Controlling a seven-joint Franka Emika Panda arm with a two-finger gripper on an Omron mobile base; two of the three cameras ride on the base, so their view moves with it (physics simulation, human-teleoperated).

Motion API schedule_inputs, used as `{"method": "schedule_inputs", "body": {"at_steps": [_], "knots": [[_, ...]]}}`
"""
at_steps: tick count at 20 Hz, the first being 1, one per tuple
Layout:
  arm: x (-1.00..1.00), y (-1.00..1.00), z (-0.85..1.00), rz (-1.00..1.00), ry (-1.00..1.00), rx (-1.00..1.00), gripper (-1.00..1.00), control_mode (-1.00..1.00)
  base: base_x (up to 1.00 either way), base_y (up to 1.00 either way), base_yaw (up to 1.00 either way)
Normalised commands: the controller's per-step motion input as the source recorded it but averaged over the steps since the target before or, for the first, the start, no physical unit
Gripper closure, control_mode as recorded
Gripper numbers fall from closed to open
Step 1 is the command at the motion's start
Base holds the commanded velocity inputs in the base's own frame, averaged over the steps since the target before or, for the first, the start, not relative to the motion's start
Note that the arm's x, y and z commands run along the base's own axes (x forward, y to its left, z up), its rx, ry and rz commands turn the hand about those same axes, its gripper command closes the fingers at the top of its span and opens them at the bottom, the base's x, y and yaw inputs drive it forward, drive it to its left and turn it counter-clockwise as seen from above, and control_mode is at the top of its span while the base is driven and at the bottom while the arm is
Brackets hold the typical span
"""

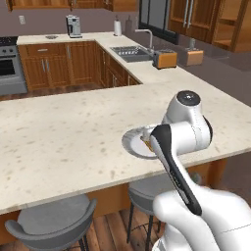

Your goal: Move the hot dog bun to the plate on the dining table and place the condiment next to that plate. Then navigate to the fridge and take the sausage and place it on the plate as well.

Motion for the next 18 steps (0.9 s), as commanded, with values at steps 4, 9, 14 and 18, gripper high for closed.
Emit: {"method": "schedule_inputs", "body": {"at_steps": [4, 9, 14, 18], "knots": [[0.96, -0.51, -0.27, 0.29, 0.04, 0.03, 1.0, -1.0, 0.0, 0.0, 0.0], [0.82, 0.09, -0.5, 0.11, 0.01, -0.02, 1.0, -1.0, 0.0, 0.0, 0.0], [0.56, 0.31, -0.52, 0.02, 0.0, -0.1, 1.0, -1.0, 0.0, 0.0, 0.0], [0.63, 0.19, -0.54, 0.0, 0.0, -0.11, 1.0, -1.0, 0.0, 0.0, 0.0]]}}
